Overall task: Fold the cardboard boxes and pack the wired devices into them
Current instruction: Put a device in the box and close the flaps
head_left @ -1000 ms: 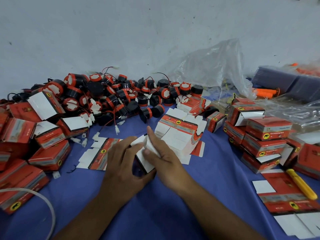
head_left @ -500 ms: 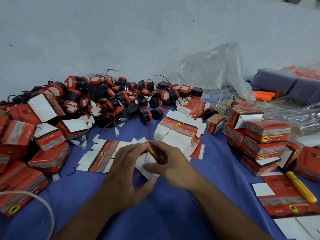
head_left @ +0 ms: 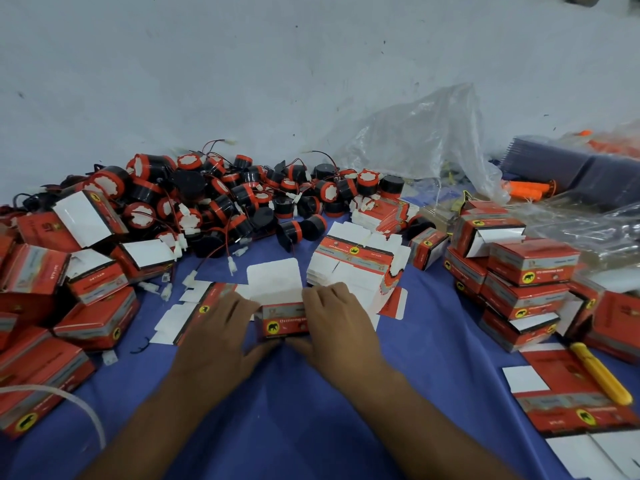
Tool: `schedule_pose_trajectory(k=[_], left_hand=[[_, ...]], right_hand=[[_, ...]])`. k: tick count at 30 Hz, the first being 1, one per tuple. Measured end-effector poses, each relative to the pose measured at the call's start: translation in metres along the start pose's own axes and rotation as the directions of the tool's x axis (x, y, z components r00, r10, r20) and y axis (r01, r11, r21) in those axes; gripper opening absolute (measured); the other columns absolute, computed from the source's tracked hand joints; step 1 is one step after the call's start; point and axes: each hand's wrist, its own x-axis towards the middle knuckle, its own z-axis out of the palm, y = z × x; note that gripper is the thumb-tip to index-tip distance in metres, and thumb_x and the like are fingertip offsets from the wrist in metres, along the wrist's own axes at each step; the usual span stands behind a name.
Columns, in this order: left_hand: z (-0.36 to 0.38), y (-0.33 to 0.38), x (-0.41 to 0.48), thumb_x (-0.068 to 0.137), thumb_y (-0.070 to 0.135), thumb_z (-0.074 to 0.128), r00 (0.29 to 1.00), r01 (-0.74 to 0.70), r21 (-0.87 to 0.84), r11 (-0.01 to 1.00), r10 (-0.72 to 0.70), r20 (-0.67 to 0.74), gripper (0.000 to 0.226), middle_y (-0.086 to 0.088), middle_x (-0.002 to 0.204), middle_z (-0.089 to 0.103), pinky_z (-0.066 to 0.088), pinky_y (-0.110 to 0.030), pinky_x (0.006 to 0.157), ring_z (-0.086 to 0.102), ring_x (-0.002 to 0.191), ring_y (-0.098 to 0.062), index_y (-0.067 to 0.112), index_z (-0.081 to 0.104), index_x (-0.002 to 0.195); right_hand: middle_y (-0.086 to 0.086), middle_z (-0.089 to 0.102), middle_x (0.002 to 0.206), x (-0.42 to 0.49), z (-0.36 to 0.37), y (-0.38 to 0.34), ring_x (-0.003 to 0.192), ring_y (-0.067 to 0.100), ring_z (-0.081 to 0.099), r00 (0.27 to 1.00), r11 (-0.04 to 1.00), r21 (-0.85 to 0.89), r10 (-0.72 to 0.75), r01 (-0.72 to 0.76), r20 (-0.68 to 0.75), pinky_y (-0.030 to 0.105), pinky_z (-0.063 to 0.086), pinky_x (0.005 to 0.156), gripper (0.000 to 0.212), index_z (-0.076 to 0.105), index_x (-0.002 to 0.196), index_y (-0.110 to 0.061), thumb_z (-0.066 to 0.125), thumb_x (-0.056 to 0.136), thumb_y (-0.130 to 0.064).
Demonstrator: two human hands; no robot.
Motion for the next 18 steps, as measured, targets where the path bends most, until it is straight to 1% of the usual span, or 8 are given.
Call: schedule_pose_trajectory(k=[1,3,6,9,12,14,16,18], left_hand=[[0.0,0.003,0.0,0.097,0.05,0.045,0.999,-0.011,0.0,1.0,0.011,0.034,0.052,-0.008,0.084,0.058,0.043,-0.028,0.056,0.047,0.072,-0.017,0.004,0.065,0.087],[-0.003,0.007,0.0,0.087,0.046,0.054,0.991,0.023,-0.057,0.998,-0.015,0.135,0.039,0.005,0.08,0.049,0.025,-0.019,0.055,0.031,0.066,-0.008,0.008,0.063,0.083],[-0.015,0.009,-0.002,0.079,0.052,0.067,0.944,0.227,-0.309,0.924,-0.13,0.304,0.033,0.023,0.081,0.043,0.036,-0.015,0.054,0.048,0.069,-0.007,0.026,0.05,0.091],[-0.024,0.014,-0.001,0.092,0.049,0.056,0.948,0.21,-0.47,0.857,-0.062,0.311,0.026,0.017,0.071,0.047,0.037,-0.015,0.059,0.05,0.065,-0.007,0.029,0.045,0.079],[-0.026,0.017,0.004,0.098,0.039,0.043,0.915,0.389,-0.637,0.665,-0.199,0.351,0.04,0.004,0.058,0.057,0.045,-0.03,0.055,0.055,0.053,-0.014,0.016,0.05,0.066],[-0.02,0.005,0.009,0.097,0.037,0.044,0.856,0.515,-0.567,0.643,-0.423,0.298,0.045,-0.006,0.053,0.055,0.044,-0.039,0.051,0.052,0.05,-0.022,0.01,0.049,0.06],[-0.009,-0.022,0.019,0.095,0.033,0.052,0.736,0.644,-0.423,0.638,-0.666,0.117,0.035,-0.003,0.058,0.056,0.04,-0.036,0.051,0.053,0.057,-0.021,0.013,0.052,0.066],[0.006,-0.055,0.032,0.093,0.025,0.06,0.641,0.734,-0.304,0.607,-0.767,0.019,0.01,-0.004,0.09,0.066,0.044,-0.032,0.066,0.06,0.083,-0.021,0.015,0.062,0.093]], right_hand=[[0.004,0.051,0.138,0.0,0.001,-0.001,0.12,0.022,0.043,1.0,1.0,-0.005,0.025,-0.025,0.016,0.034,0.04,0.101,0.055,0.047,0.131,-0.017,0.061,0.092,-0.053],[0.005,0.048,0.141,-0.002,0.003,-0.002,0.122,0.022,0.041,0.997,0.998,0.018,0.059,-0.06,0.043,0.033,0.042,0.1,0.055,0.045,0.134,-0.014,0.063,0.093,-0.046],[0.004,0.049,0.137,-0.006,0.004,-0.001,0.117,0.021,0.041,0.993,0.995,0.071,0.063,-0.07,0.102,0.031,0.043,0.097,0.058,0.043,0.136,-0.013,0.065,0.091,-0.042],[0.003,0.055,0.127,-0.01,0.0,0.004,0.109,0.023,0.05,0.986,0.946,0.312,0.034,-0.085,0.166,0.038,0.049,0.091,0.064,0.047,0.13,-0.013,0.06,0.09,-0.06],[-0.001,0.062,0.12,-0.01,-0.002,0.009,0.103,0.019,0.056,0.984,0.874,0.474,0.026,-0.107,0.174,0.036,0.05,0.086,0.056,0.053,0.128,-0.018,0.058,0.092,-0.061],[-0.009,0.063,0.119,-0.01,-0.003,0.008,0.103,0.012,0.058,0.988,0.821,0.557,0.052,-0.124,0.144,0.032,0.052,0.086,0.053,0.054,0.127,-0.028,0.065,0.087,-0.062],[-0.015,0.059,0.126,-0.009,-0.004,0.007,0.108,0.01,0.057,0.983,0.814,0.556,0.101,-0.169,0.151,0.029,0.053,0.088,0.07,0.043,0.133,-0.032,0.064,0.08,-0.073],[-0.014,0.054,0.133,-0.01,-0.002,0.007,0.114,0.013,0.055,0.977,0.854,0.482,0.131,-0.197,0.166,0.032,0.053,0.089,0.084,0.033,0.138,-0.034,0.056,0.075,-0.084]])
